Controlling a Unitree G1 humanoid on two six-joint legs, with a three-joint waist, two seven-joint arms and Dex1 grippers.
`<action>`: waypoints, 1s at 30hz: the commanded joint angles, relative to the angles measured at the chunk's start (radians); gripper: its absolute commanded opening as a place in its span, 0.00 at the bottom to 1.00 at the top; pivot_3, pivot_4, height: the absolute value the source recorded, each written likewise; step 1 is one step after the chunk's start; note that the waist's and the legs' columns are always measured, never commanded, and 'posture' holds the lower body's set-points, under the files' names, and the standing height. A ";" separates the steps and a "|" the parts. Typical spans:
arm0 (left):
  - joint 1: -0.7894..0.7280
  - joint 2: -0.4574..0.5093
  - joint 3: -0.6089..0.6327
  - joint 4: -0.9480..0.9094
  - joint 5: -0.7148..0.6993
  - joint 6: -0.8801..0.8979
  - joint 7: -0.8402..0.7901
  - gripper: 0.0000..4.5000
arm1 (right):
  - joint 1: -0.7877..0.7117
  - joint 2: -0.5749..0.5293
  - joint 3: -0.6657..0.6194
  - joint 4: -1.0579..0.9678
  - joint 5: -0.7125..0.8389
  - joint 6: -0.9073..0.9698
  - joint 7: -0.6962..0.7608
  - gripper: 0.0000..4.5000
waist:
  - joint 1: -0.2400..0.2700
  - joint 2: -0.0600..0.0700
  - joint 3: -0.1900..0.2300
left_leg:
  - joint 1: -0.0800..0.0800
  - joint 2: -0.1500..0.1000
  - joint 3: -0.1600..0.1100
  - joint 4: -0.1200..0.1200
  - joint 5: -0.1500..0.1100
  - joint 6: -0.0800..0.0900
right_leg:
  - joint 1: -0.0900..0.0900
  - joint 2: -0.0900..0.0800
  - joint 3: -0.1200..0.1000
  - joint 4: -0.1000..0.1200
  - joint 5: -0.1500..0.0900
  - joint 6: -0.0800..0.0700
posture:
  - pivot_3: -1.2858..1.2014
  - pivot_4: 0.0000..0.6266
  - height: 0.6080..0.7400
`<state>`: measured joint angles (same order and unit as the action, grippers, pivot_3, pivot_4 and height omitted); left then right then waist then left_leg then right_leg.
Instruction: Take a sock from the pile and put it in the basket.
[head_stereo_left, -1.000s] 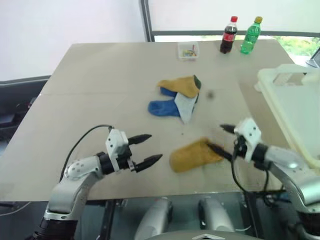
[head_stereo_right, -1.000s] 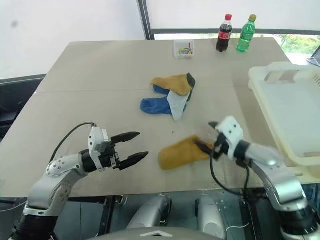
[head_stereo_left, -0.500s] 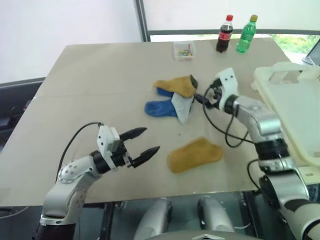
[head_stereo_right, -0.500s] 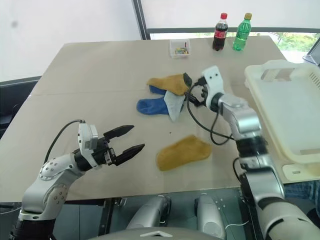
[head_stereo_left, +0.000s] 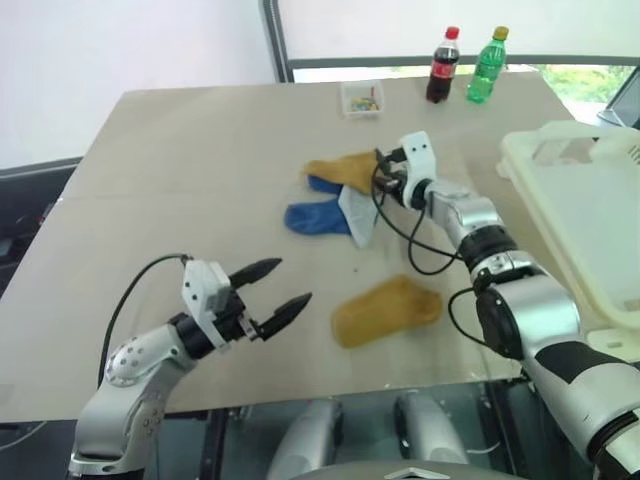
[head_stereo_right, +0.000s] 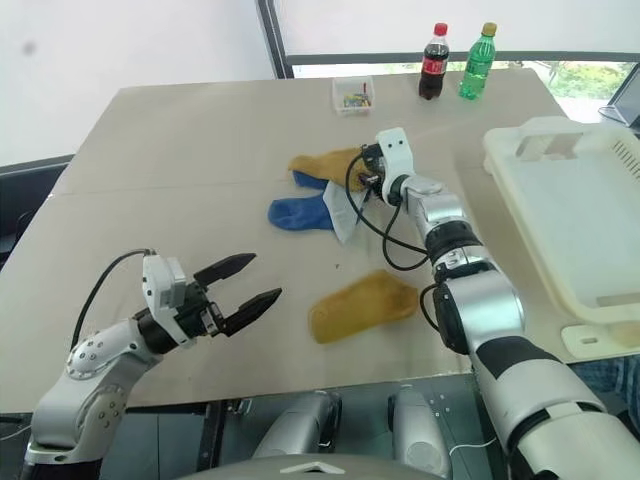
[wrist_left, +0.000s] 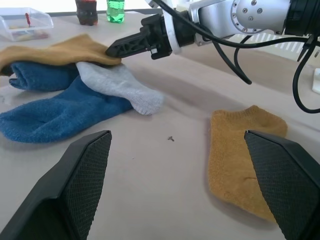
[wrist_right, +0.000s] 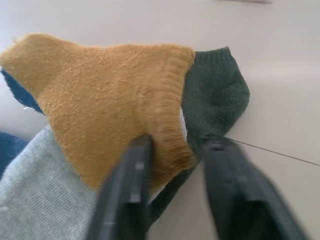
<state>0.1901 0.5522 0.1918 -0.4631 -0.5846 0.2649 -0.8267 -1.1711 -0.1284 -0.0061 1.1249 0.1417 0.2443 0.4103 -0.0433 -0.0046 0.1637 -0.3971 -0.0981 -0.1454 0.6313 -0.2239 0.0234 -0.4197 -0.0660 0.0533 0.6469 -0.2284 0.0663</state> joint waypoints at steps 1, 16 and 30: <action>0.014 0.000 0.034 -0.042 -0.011 -0.025 0.009 1.00 | -0.051 0.011 -0.019 0.007 -0.007 -0.043 0.024 0.01 | -0.001 0.000 0.000 | 0.000 0.000 0.000 0.000 0.000 0.000 | 0.000 0.000 0.000 0.000 0.000 0.000 | 0.52 0.24 1.00; -0.007 0.009 0.029 -0.016 -0.015 -0.026 -0.003 1.00 | 0.005 0.002 -0.051 -0.200 0.062 0.141 0.221 0.01 | -0.001 0.001 0.001 | 0.000 0.000 0.000 0.000 0.000 0.000 | -0.001 0.000 0.001 0.001 0.000 0.000 | 0.52 0.24 1.00; -0.044 0.021 0.010 0.030 -0.023 -0.007 -0.037 1.00 | 0.409 -0.160 0.074 -1.144 0.307 0.816 0.368 0.01 | 0.004 0.001 0.001 | -0.001 0.000 0.000 0.000 -0.001 0.002 | -0.001 -0.004 0.000 0.001 0.000 0.000 | 0.52 0.24 1.00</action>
<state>0.1519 0.5646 0.1930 -0.4226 -0.5927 0.2598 -0.8530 -0.7780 -0.2688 0.0605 0.0965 0.4014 1.0046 0.7590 -0.0396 -0.0034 0.1642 -0.3982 -0.0981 -0.1459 0.6317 -0.2253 0.0251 -0.4209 -0.0702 0.0532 0.6481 -0.2284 0.0664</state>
